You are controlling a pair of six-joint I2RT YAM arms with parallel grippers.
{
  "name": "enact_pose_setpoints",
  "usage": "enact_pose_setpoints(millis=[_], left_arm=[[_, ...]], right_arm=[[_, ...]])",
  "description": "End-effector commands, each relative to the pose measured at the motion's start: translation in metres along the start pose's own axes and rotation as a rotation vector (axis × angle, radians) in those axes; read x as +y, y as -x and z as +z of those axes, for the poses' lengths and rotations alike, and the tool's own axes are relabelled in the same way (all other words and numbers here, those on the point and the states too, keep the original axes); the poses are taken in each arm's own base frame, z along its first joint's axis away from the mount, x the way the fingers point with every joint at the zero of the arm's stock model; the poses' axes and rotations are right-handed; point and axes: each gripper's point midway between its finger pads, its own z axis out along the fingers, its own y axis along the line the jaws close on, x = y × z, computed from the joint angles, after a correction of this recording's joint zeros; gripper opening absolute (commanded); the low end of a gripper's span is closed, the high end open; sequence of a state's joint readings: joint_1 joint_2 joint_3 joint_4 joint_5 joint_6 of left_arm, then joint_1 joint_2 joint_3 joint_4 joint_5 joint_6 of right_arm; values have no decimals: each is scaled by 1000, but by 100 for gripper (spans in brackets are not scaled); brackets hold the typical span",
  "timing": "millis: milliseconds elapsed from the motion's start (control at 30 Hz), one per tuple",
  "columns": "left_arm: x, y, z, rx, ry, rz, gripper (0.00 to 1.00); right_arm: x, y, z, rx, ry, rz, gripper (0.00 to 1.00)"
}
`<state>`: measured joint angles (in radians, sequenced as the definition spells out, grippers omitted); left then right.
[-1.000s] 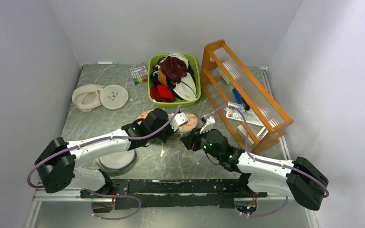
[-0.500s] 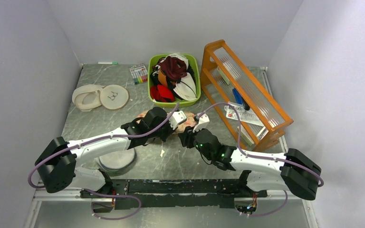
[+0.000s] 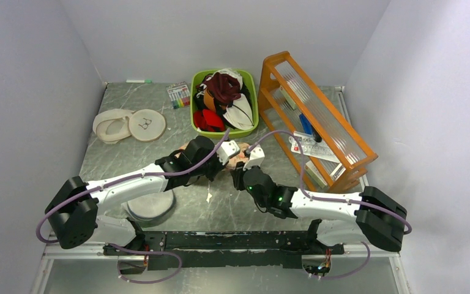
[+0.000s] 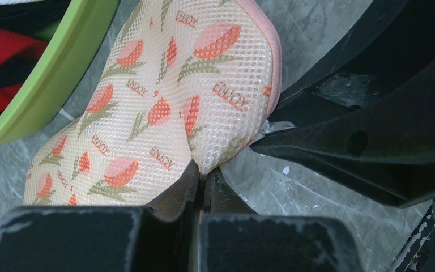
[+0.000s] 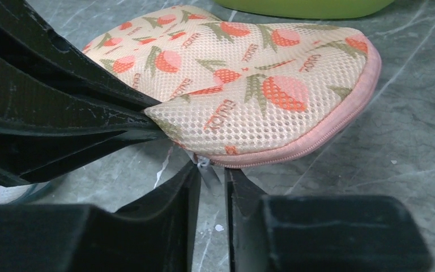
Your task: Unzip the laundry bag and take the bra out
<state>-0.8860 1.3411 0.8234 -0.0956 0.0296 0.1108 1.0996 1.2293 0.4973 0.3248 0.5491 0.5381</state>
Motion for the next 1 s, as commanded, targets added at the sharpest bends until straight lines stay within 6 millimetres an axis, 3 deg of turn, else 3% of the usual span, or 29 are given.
enact_pose_setpoints(millis=[0,233,633,767,900,967], left_arm=[[0,23,0,-61,-20,-12,7],[0,22,0,-54,-21,-11,7],[1,18,2,-36,-16,9,7],[3,15,1,-27,-6,17,7],[3,14,1,-26,-8,20,7],[1,15,1,-29,-17,22,7]], right_arm=[[-12,11,-1,-40,-90,18,18],[-24,11,-5,-37,-145,14,0],[-43,14,-10,-38,-187,-31,0],[-50,14,-4,-5,-128,-67,0],[-73,14,3,38,-66,-27,0],[-70,15,3,46,-10,-37,0]])
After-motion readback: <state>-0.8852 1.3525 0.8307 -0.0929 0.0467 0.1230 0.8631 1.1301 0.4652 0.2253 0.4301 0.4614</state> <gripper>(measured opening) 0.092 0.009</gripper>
